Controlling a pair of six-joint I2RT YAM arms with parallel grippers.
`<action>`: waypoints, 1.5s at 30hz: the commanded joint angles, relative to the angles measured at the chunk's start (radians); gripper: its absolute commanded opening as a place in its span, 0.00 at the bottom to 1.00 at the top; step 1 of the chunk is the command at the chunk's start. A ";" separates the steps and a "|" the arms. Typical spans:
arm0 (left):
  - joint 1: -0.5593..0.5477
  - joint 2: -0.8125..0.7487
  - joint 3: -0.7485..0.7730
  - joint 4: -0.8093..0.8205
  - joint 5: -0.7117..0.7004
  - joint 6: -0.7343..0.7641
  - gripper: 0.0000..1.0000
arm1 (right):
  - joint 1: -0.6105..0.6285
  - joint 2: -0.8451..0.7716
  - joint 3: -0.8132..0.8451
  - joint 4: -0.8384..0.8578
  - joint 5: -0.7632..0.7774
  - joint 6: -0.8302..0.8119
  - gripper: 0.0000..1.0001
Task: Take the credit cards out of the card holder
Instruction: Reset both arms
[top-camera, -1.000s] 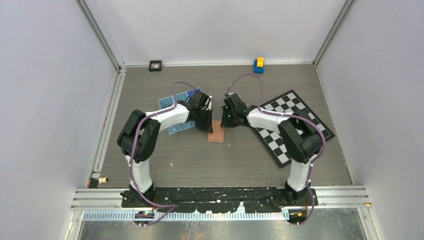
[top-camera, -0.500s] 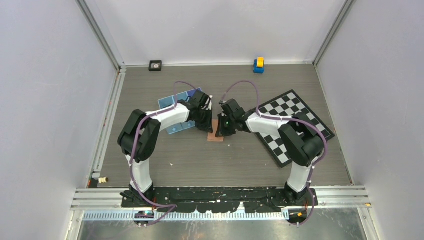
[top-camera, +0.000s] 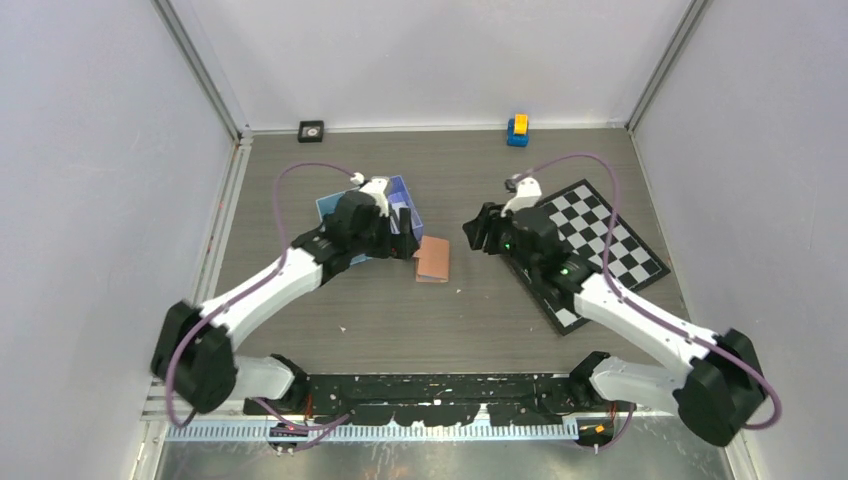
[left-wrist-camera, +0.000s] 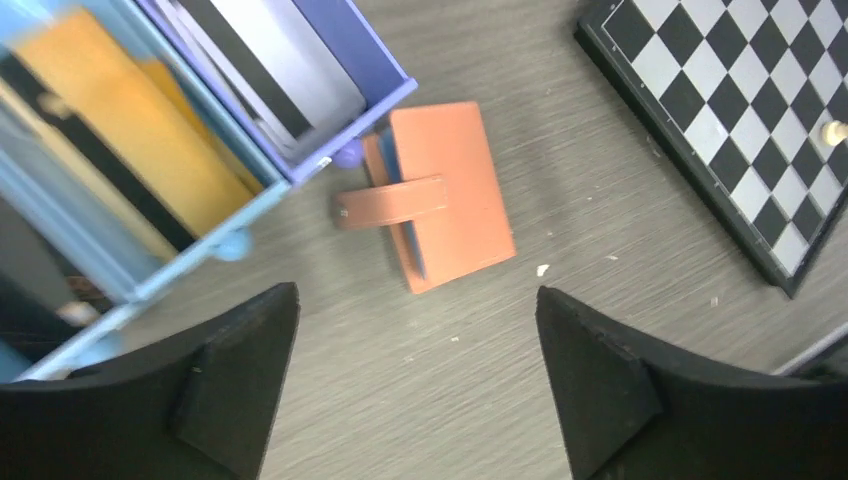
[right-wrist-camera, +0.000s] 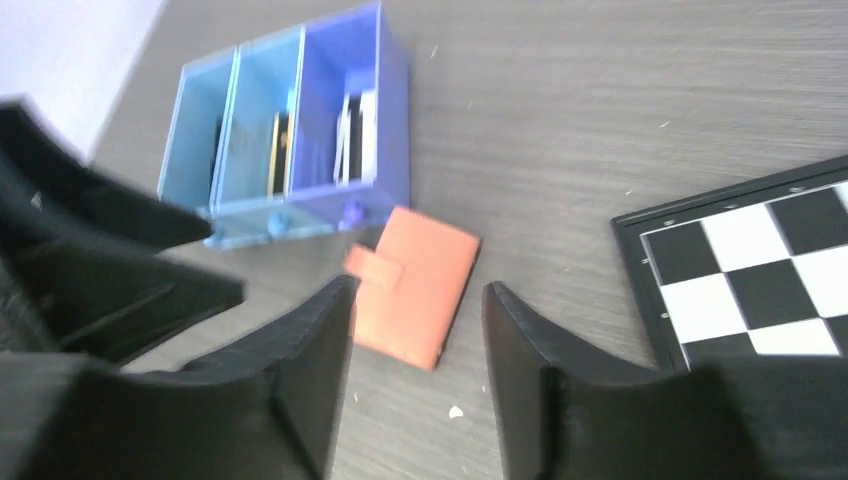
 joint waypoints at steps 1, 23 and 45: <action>-0.003 -0.235 -0.152 0.186 -0.184 0.046 0.99 | -0.007 -0.122 -0.092 0.158 0.252 -0.089 0.68; 0.044 -0.419 -0.438 0.468 -0.342 0.356 1.00 | -0.390 -0.071 -0.464 0.691 0.261 -0.490 0.87; 0.167 -0.359 -0.548 0.673 -0.499 0.408 1.00 | -0.612 0.383 -0.456 1.045 0.330 -0.305 0.89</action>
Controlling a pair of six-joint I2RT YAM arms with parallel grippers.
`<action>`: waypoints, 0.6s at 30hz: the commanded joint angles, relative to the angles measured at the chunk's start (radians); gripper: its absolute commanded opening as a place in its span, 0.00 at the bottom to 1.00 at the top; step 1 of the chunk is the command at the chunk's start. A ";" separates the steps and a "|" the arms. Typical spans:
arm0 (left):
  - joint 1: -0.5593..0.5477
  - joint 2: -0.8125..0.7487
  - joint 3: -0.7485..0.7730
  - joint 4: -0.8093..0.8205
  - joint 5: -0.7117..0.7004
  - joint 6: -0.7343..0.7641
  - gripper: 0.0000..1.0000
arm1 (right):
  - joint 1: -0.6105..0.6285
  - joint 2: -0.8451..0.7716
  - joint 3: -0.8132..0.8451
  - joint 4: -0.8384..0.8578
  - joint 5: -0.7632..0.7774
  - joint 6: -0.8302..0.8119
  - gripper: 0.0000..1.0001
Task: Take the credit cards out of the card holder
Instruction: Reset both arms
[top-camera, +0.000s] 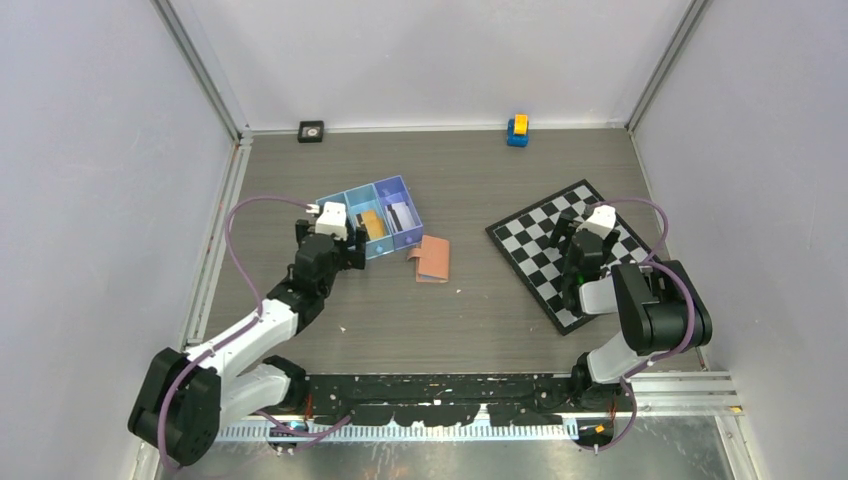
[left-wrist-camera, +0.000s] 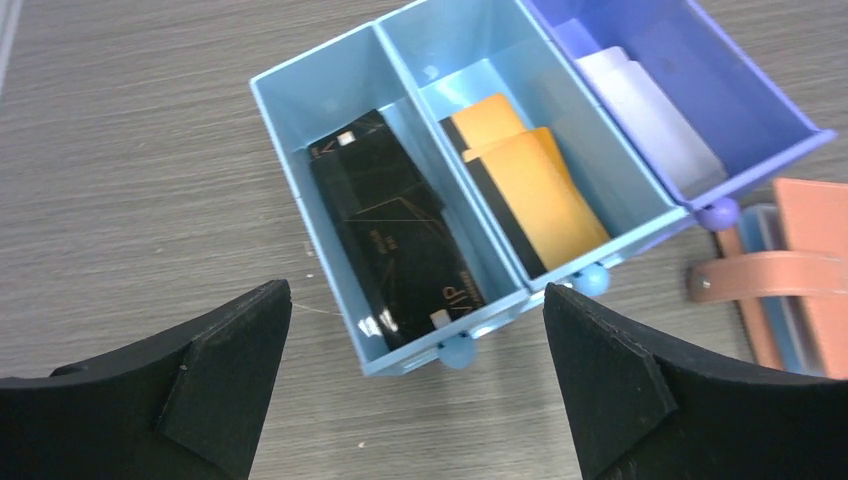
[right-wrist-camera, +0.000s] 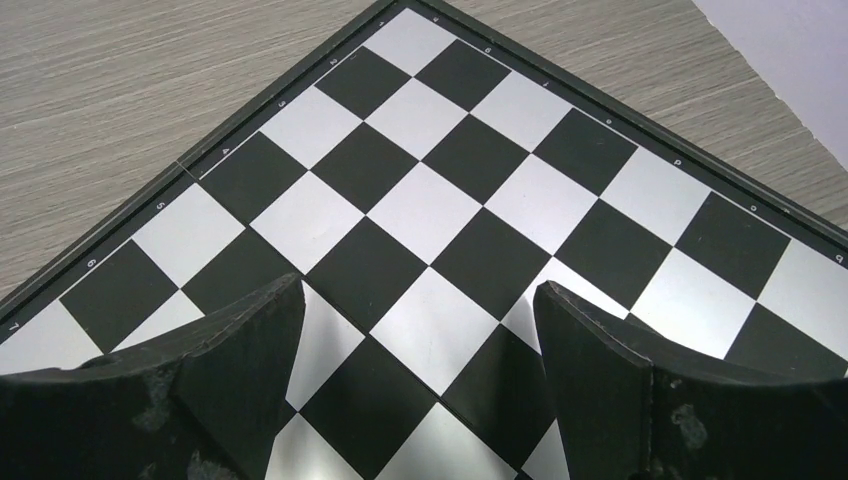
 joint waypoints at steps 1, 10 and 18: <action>0.058 0.006 -0.017 0.115 -0.075 0.029 1.00 | -0.003 -0.010 0.040 -0.012 0.054 0.043 0.89; 0.161 0.151 -0.138 0.409 0.028 0.153 0.95 | -0.009 -0.002 0.037 0.012 0.054 0.043 0.90; 0.214 0.326 -0.117 0.571 0.150 0.241 0.88 | -0.008 -0.001 0.038 0.015 0.054 0.043 0.90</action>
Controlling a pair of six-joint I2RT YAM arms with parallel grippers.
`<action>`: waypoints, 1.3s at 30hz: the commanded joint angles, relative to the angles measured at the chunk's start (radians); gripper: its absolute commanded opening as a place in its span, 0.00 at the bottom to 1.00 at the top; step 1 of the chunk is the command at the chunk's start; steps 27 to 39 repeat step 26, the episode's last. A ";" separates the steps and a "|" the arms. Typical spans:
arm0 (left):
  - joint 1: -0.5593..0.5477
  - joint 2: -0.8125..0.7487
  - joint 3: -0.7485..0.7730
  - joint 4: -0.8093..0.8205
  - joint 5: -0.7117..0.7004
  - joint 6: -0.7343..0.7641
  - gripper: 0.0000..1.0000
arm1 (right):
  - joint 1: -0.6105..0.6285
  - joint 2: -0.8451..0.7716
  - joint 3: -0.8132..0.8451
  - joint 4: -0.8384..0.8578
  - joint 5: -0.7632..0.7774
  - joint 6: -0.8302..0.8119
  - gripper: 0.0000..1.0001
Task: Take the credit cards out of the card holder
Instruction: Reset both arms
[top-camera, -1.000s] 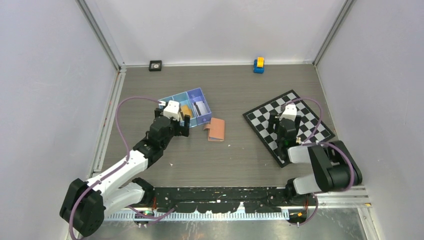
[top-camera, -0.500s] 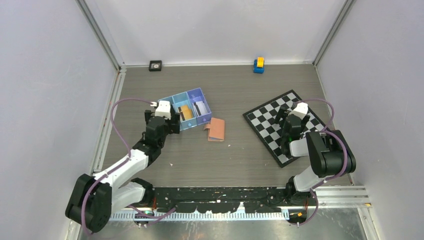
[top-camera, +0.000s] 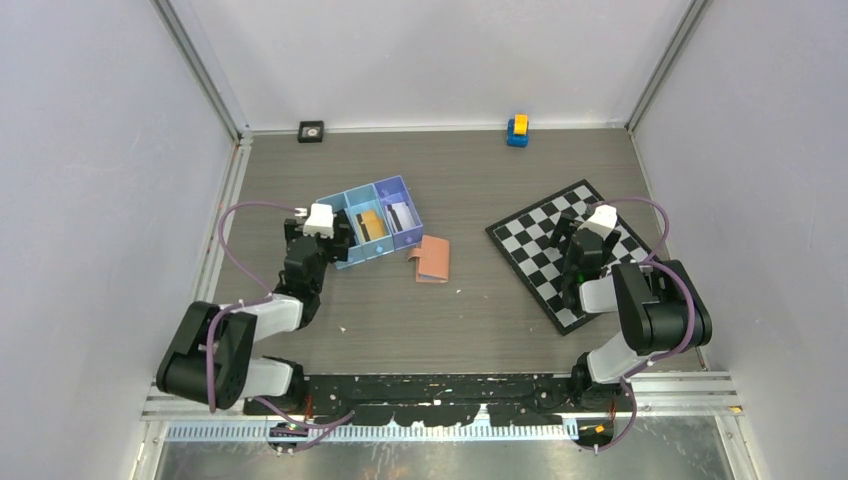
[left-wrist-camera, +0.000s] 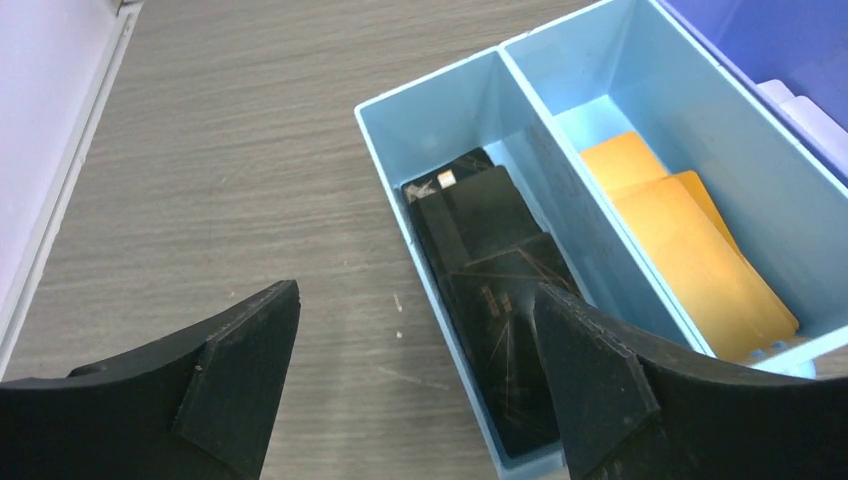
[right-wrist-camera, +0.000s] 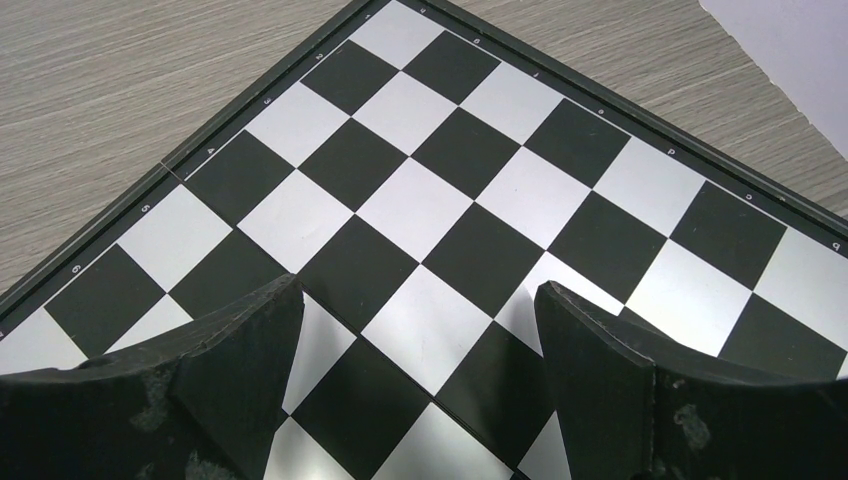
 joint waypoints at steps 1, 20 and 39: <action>0.019 0.128 0.022 0.123 0.135 0.137 0.86 | -0.003 0.000 0.027 0.043 0.033 0.018 0.90; 0.161 0.256 0.060 0.186 0.111 -0.038 1.00 | -0.004 -0.001 0.026 0.043 0.033 0.018 0.91; 0.175 0.257 0.067 0.173 0.139 -0.044 1.00 | -0.004 -0.001 0.026 0.043 0.033 0.017 0.91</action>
